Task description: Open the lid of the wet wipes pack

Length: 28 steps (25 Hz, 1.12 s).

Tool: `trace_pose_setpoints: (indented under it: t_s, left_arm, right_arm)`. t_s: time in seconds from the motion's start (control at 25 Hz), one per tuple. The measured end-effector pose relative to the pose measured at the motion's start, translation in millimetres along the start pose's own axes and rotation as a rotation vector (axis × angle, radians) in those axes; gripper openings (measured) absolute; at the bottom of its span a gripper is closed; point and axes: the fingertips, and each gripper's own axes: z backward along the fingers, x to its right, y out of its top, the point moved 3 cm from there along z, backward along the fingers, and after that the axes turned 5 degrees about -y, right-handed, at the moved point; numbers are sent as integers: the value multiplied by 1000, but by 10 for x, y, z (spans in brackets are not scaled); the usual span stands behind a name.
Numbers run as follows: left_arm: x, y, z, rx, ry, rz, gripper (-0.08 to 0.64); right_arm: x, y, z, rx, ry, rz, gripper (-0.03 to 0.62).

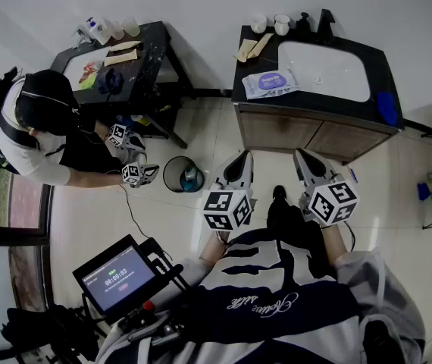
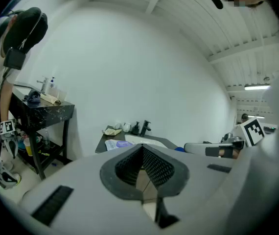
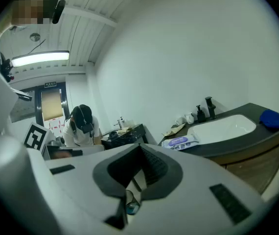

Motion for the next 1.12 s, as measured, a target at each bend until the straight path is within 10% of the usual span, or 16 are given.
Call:
trace_pose_setpoints:
  t_s: [0.36,1.12]
  left_arm:
    - [-275,332,-1307,31,106,87,-2]
    - [-961,-7,-2254,-222,129,161,-2]
  right_arm:
    - [1061,571,-920,-67,87,76,-2]
    - [1653,122,-2259,-274,154,258,-1]
